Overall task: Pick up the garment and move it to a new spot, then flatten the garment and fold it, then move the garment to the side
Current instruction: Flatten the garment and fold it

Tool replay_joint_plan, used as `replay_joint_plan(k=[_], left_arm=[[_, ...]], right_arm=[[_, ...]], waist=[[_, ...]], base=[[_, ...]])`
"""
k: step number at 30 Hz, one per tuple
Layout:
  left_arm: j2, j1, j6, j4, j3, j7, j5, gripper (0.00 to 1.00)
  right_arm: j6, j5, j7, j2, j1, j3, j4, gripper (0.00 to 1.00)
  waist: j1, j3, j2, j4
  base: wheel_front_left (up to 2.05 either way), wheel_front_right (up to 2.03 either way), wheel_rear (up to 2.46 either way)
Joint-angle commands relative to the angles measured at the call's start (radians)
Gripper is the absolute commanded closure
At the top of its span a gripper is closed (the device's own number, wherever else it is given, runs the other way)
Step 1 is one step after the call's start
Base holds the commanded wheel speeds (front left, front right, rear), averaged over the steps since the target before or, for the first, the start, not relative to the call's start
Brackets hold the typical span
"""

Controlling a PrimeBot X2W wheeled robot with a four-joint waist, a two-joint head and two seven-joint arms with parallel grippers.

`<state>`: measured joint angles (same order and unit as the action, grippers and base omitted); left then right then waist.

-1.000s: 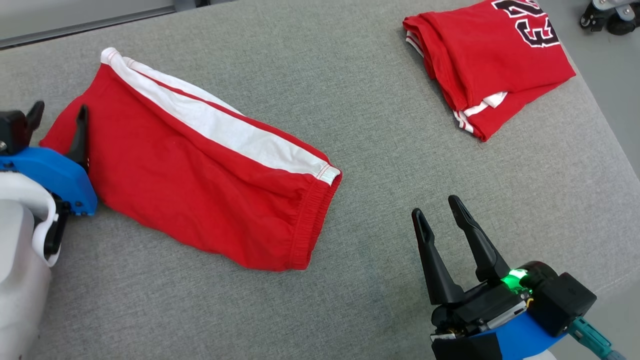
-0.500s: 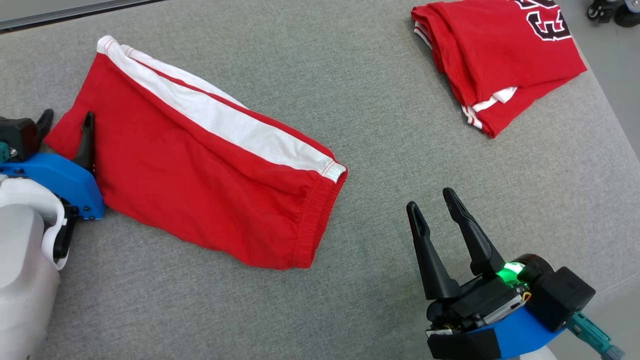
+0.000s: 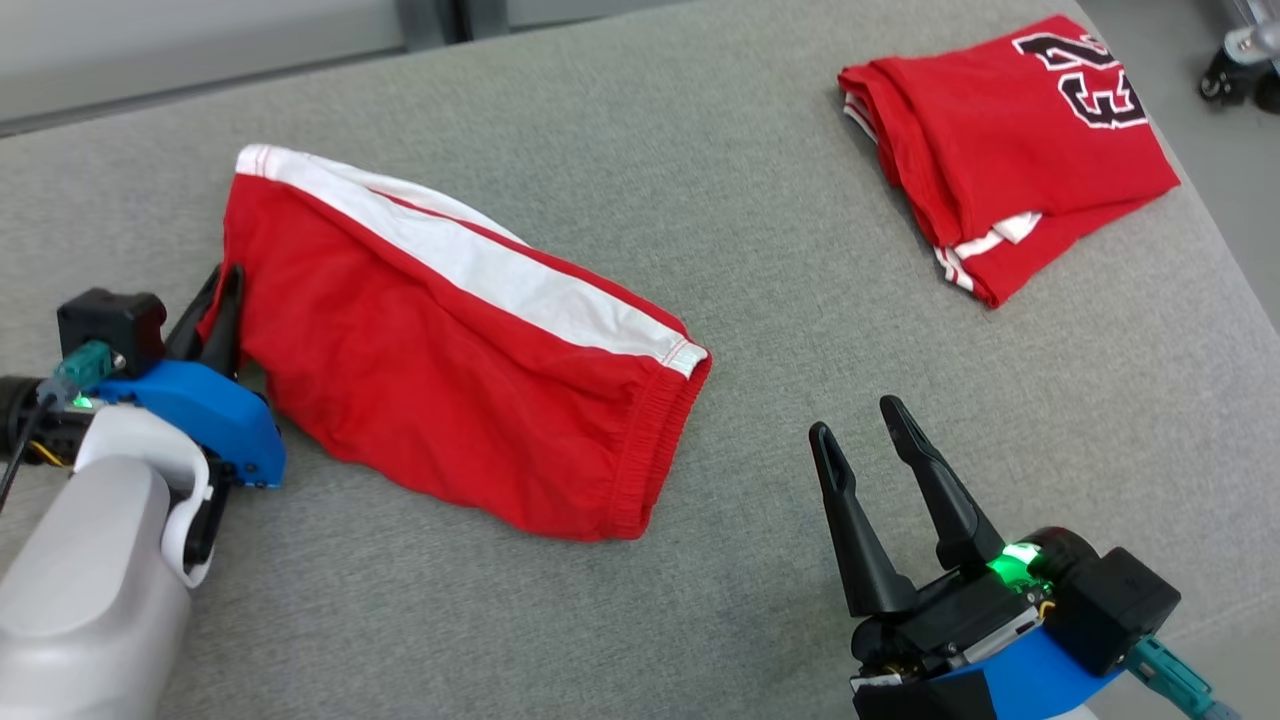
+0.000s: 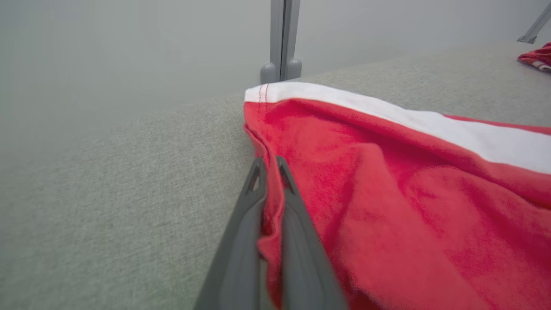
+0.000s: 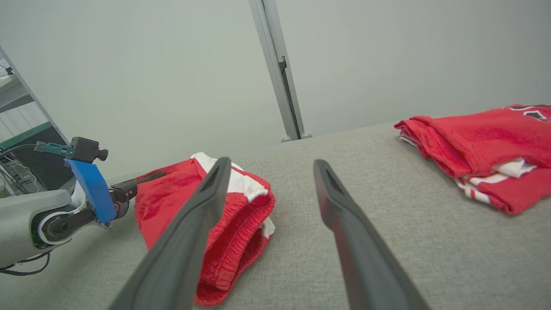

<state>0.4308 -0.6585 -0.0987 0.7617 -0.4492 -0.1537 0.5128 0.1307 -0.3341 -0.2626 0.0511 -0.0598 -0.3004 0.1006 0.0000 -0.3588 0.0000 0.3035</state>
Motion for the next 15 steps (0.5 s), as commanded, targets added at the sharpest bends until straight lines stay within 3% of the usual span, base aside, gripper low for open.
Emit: replay_joint_plan(k=[1, 15], left_arm=[[-0.003, 0.027, 0.009, -0.018, 0.007, -0.01, 0.009, 1.0], [-0.011, 0.374, 0.121, -0.305, 0.048, -0.031, 0.101, 1.0]], right_arm=[[0.0, 0.007, -0.003, -0.001, 0.011, 0.003, -0.005, 0.0], [0.0, 0.03, -0.001, -0.001, 0.096, 0.023, -0.043, 0.0]], waist=[[0.0, 0.017, 0.0, -0.005], [0.0, 0.165, 0.0, -0.137]], base=[[0.0, 0.0, 0.0], [0.0, 0.0, 0.0]])
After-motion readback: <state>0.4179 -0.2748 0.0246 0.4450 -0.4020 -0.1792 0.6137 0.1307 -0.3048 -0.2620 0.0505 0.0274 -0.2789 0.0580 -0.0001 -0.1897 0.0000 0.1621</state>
